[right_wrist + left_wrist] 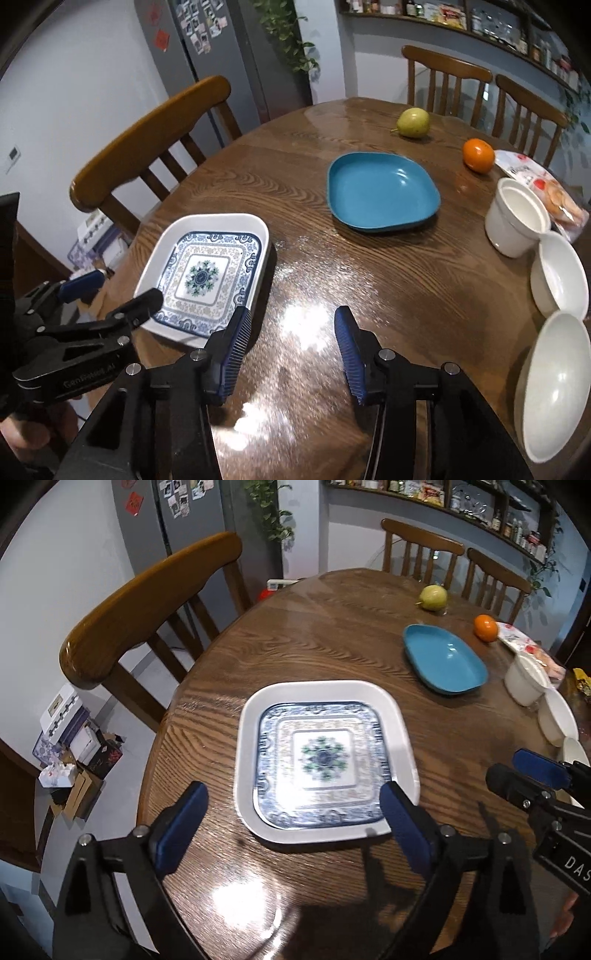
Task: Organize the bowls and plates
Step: 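Move both grippers toward the teal plate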
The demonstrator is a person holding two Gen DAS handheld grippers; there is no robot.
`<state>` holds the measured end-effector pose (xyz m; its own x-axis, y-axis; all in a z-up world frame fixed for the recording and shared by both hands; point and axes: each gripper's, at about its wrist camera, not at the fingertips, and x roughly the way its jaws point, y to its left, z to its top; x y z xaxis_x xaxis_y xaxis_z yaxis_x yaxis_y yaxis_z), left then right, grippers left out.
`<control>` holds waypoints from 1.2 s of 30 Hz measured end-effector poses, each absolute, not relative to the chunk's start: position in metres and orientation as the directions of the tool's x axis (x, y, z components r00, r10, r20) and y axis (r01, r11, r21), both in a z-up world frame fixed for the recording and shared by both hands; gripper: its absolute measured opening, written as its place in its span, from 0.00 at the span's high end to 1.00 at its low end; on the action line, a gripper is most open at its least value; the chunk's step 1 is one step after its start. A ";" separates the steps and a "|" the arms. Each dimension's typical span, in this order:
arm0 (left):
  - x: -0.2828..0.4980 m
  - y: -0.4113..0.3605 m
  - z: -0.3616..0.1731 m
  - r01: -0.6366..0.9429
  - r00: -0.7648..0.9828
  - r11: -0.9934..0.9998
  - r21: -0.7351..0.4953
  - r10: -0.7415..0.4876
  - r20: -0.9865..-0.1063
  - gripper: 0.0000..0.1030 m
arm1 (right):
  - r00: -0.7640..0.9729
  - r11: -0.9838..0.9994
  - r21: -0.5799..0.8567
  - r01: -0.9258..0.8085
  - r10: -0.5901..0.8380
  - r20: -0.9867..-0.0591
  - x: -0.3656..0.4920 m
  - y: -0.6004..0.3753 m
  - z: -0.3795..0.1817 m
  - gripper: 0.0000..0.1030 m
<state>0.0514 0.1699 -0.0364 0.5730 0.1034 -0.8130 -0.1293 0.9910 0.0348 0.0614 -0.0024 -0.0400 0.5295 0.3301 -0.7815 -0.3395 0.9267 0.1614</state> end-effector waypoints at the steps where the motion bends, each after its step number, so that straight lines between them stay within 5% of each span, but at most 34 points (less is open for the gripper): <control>1: 0.050 0.167 -0.035 -0.124 0.576 0.992 0.032 0.098 -0.812 0.08 | 0.535 0.928 0.165 -0.334 0.331 -0.777 0.059 -0.007 -0.038 0.48; 3: 0.047 0.157 -0.030 -0.109 0.582 0.994 0.025 0.084 -0.808 0.08 | 0.544 0.930 0.169 -0.327 0.331 -0.771 0.056 -0.013 -0.035 0.41; 9: 0.040 0.130 -0.020 -0.068 0.602 0.997 0.027 0.063 -0.796 0.01 | 0.596 0.945 0.185 -0.268 0.314 -0.739 0.036 -0.051 -0.019 0.41; 36: 0.066 0.029 -0.002 0.098 0.659 0.992 0.075 -0.008 -0.752 0.01 | 0.705 0.989 0.078 -0.125 0.144 -0.694 0.012 -0.161 0.017 0.40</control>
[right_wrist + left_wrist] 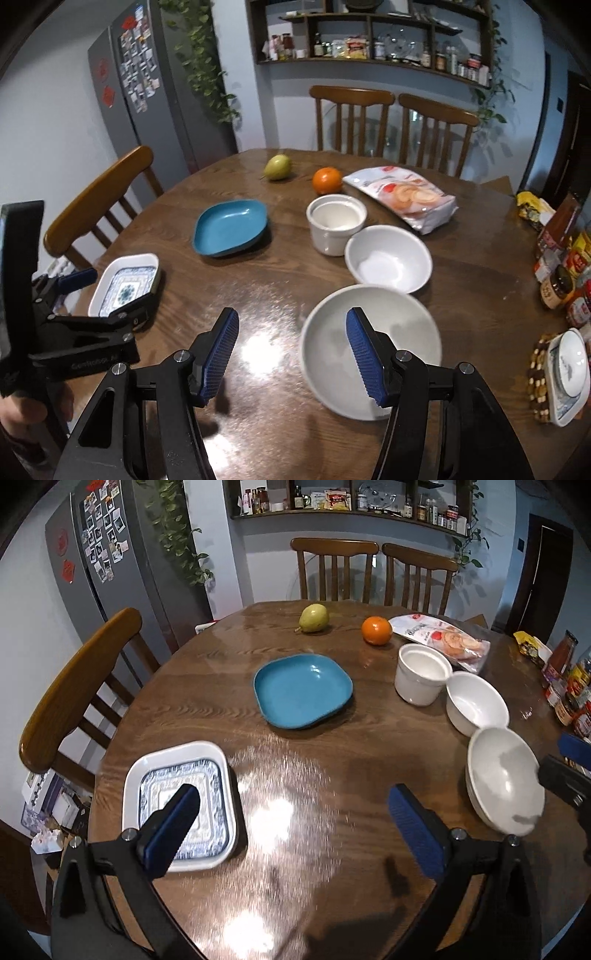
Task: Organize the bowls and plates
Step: 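Move both grippers toward the teal plate, then grasp the rim of the teal plate with the left gripper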
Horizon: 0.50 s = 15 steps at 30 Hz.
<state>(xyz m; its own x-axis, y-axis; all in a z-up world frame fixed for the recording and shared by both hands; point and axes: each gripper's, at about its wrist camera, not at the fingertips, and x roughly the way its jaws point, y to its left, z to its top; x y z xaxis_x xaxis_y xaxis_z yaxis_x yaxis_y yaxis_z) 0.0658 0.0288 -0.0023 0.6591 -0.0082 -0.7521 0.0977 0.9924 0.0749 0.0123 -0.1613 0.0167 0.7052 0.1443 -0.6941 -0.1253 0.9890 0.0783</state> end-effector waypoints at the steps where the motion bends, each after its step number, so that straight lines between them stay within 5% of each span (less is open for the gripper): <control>1: 0.072 0.028 -0.003 0.097 0.661 0.992 0.074 -0.009 -0.750 0.01 | 0.707 0.989 0.082 -0.121 0.144 -0.693 0.013 -0.162 0.017 0.40; 9: 0.137 0.038 -0.027 0.042 0.614 0.997 0.062 0.023 -0.789 0.03 | 0.691 0.988 0.121 -0.099 0.156 -0.706 0.021 -0.161 0.007 0.40; 15: 0.181 0.048 -0.045 0.018 0.569 0.999 0.042 0.024 -0.822 0.13 | 0.673 0.988 0.132 -0.074 0.147 -0.725 0.028 -0.159 -0.003 0.40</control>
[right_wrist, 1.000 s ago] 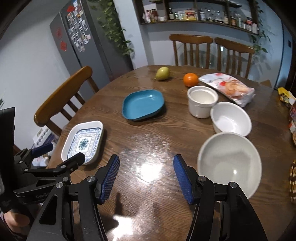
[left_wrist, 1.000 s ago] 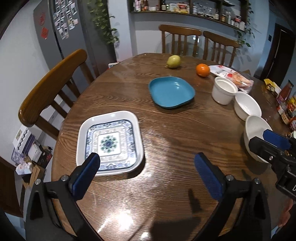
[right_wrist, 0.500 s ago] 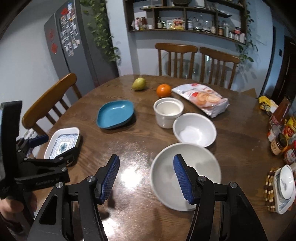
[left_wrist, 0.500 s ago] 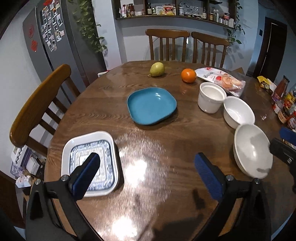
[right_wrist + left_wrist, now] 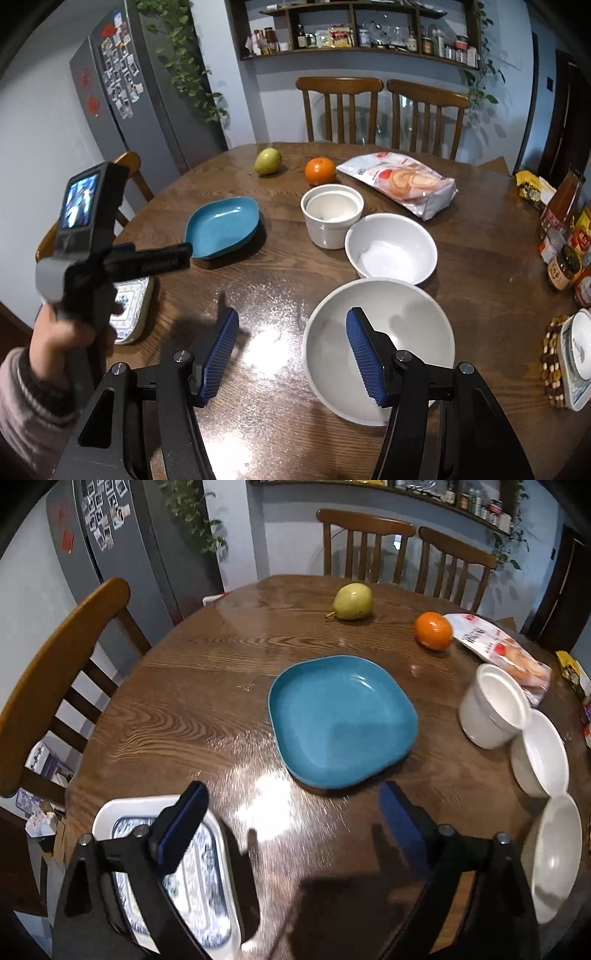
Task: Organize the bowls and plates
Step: 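Grasp the rim of the teal plate with the left gripper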
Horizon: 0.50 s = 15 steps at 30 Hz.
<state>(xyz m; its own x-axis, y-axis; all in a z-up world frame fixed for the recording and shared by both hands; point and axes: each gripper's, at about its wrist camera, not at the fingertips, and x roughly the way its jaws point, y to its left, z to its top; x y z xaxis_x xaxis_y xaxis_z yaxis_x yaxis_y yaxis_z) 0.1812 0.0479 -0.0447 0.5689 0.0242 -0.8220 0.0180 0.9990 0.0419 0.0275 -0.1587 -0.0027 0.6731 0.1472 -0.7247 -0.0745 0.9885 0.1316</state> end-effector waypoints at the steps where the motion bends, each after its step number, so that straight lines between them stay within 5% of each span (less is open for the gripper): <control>1: 0.190 0.050 -0.048 0.015 0.560 0.999 0.034 0.020 -0.828 0.15 | 0.673 0.988 0.132 -0.074 0.147 -0.725 0.028 -0.159 -0.003 0.40; 15: 0.242 0.060 -0.086 -0.015 0.434 0.999 0.033 0.036 -0.900 0.76 | 0.634 0.989 0.143 -0.047 0.140 -0.760 0.041 -0.153 -0.020 0.40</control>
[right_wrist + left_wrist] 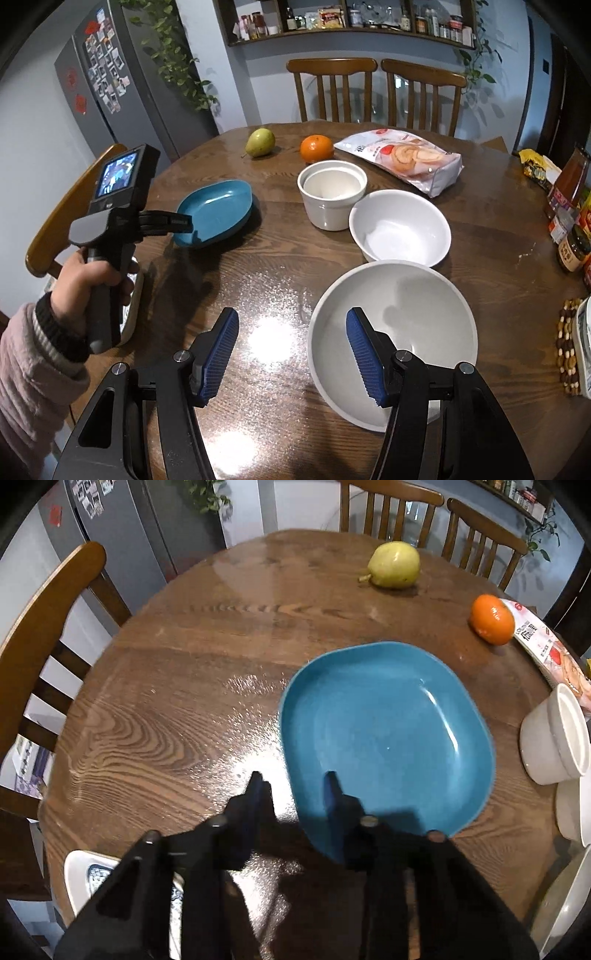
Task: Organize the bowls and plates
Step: 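Grasp the rim of the teal plate with the left gripper, then grasp the teal plate rim with the right gripper while the left gripper holds it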
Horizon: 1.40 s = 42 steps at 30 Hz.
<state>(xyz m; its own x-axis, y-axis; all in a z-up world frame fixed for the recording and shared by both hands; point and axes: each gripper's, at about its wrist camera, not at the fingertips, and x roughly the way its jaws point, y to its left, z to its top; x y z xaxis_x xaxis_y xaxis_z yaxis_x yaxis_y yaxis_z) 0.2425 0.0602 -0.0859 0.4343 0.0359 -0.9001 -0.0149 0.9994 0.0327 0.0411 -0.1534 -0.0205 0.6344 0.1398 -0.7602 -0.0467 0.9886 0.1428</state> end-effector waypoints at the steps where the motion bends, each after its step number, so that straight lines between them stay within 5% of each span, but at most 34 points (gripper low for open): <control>1: 0.241 0.059 -0.085 -0.008 0.438 0.999 0.036 0.036 -0.898 0.80 | 0.634 0.989 0.141 -0.047 0.138 -0.761 0.041 -0.153 -0.021 0.40; 3: 0.241 0.057 -0.083 0.012 0.438 0.999 0.036 0.027 -0.898 0.86 | 0.632 0.989 0.138 -0.048 0.137 -0.763 0.043 -0.153 -0.022 0.40; 24: 0.096 0.036 -0.085 0.274 0.416 0.960 0.064 -0.059 -0.908 0.86 | 0.581 0.976 0.183 -0.115 0.215 -0.785 0.042 -0.134 -0.036 0.40; 42: 0.057 0.053 -0.089 0.256 0.404 0.966 0.035 -0.073 -0.912 0.86 | 0.460 0.971 0.010 -0.241 0.123 -0.879 0.072 -0.081 -0.086 0.40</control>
